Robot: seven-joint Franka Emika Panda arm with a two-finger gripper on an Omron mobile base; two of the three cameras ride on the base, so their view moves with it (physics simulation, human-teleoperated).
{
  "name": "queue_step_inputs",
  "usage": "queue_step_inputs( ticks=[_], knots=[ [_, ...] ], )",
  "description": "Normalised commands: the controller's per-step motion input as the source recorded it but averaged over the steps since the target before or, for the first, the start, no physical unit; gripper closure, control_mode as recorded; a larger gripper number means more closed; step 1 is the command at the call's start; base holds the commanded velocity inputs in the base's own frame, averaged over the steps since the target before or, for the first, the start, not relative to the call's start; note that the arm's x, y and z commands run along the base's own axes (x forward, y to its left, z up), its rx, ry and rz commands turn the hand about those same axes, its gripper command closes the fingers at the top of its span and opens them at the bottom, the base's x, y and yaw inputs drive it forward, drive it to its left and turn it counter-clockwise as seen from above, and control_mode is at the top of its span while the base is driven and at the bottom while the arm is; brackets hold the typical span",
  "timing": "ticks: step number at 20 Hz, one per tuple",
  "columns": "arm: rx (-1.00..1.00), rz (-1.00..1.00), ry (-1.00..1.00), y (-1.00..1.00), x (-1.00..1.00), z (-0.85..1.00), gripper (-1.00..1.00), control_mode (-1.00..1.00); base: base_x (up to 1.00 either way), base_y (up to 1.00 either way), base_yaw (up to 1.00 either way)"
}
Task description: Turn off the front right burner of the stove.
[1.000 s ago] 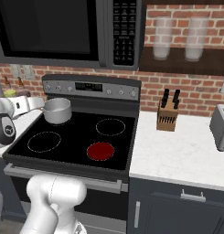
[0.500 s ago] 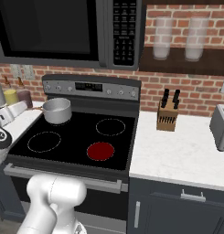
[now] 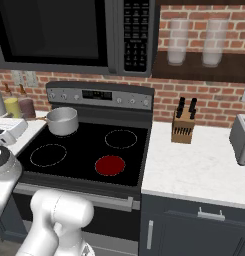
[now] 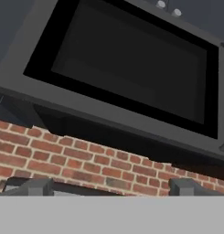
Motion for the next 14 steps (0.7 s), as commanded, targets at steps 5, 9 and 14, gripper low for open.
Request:
queue_step_inputs(
  ticks=[5,9,14],
  knots=[
    [0.06,0.00,-0.05,0.00,0.00,0.00,-1.00,-1.00,0.00,0.00,0.00],
    [0.00,0.00,0.00,-0.05,0.00,0.00,-1.00,-1.00,0.00,0.00,0.00],
    [0.00,0.00,0.00,-0.09,0.00,0.00,-1.00,-1.00,0.00,0.00,0.00]
  ],
)
